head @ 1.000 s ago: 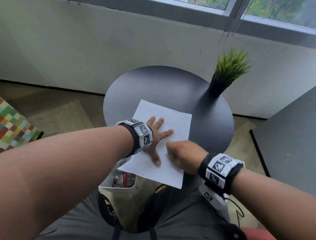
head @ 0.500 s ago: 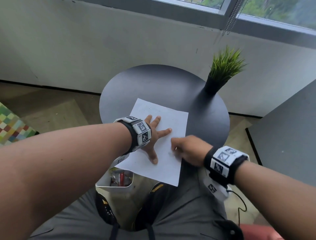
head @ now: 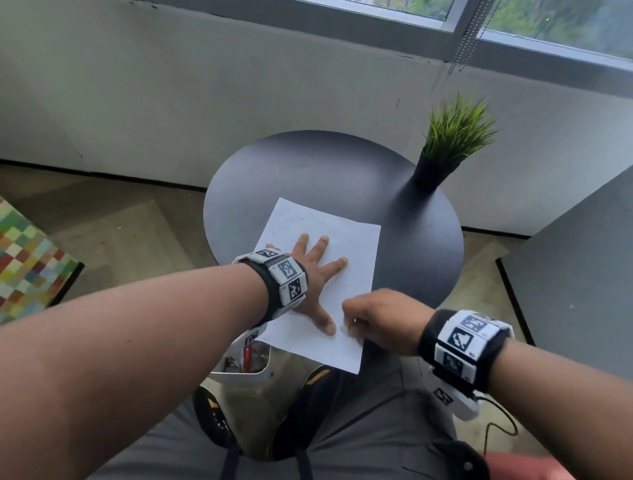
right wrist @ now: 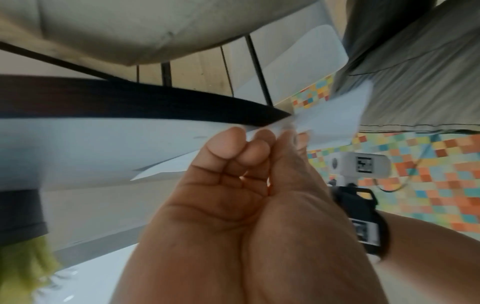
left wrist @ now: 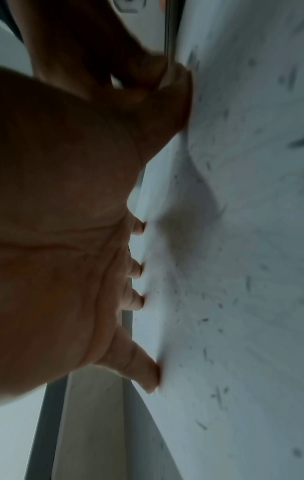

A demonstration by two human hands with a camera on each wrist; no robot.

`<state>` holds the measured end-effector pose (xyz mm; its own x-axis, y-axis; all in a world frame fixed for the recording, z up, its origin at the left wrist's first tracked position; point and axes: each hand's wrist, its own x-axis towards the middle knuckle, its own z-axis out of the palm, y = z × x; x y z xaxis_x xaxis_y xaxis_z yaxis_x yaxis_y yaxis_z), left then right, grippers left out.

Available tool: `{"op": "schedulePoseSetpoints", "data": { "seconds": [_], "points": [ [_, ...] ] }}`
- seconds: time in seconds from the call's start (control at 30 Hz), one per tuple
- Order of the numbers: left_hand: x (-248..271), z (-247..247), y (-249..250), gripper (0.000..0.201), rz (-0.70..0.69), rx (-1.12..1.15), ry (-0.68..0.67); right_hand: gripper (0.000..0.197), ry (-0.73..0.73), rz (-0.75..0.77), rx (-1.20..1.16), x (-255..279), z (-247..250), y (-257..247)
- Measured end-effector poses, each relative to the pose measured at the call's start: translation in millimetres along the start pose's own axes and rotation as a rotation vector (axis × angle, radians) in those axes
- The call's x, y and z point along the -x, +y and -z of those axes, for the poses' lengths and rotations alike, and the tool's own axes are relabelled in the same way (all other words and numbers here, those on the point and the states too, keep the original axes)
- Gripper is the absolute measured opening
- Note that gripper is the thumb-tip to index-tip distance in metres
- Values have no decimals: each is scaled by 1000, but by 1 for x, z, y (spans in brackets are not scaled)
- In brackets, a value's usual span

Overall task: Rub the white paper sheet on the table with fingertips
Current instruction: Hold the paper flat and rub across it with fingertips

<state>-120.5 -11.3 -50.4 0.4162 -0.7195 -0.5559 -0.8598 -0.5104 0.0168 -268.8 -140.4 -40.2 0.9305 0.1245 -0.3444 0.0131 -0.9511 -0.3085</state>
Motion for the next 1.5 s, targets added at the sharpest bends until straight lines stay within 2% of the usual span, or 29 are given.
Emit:
{"op": "schedulePoseSetpoints", "data": {
  "seconds": [0.07,0.17,0.2,0.27,0.33,0.4,0.53,0.6,0.67,0.73,0.83,0.9,1.03,1.17,1.27,1.3,1.33,1.43,1.5],
  "points": [
    [0,1,1,137,-2,-1,-8,8,-51,20,22,0,3,-1],
    [-1,1,2,137,-5,5,-9,13,157,-226,-29,-9,18,25],
    [-1,0,1,137,-4,5,-9,16,211,-256,-21,-11,18,31],
    [-1,0,0,138,-3,-1,-16,14,169,-188,24,-12,10,17],
    [0,-1,1,138,-4,-17,-20,10,35,-38,53,-9,-2,-9],
    [0,-1,1,138,-9,-20,-17,6,-4,-15,54,-10,2,-11],
    [1,-1,0,137,-11,-15,-22,12,173,-270,7,-21,19,19],
    [1,0,-1,137,-14,-19,-20,12,144,-204,38,-19,15,6],
    [2,-1,-3,137,-26,-29,-21,7,26,-46,35,-15,4,-16],
    [3,-3,-4,136,-36,-26,-17,4,3,-26,14,-16,5,-14],
    [6,-1,-4,133,-34,-30,-9,6,148,-277,-70,-27,21,27],
    [8,8,-2,126,-32,-36,-30,12,187,-399,-148,-32,26,49],
    [4,25,0,113,-34,-82,11,16,150,-428,-163,-35,28,56],
    [-4,24,-1,126,-23,-108,8,11,99,-340,-28,-30,25,40],
    [-5,22,-2,134,-5,-83,-55,6,-50,-79,43,-26,16,9],
    [-6,22,-2,135,-4,-83,-63,6,-74,-35,22,-26,17,5],
    [-6,22,-2,136,-7,-77,-66,7,-56,-47,3,-28,20,10],
    [-7,22,-3,136,-8,-53,-64,10,86,-324,-50,-40,36,42],
    [-7,21,-5,138,-9,-51,-53,11,135,-402,-32,-43,37,44]
  ]
}}
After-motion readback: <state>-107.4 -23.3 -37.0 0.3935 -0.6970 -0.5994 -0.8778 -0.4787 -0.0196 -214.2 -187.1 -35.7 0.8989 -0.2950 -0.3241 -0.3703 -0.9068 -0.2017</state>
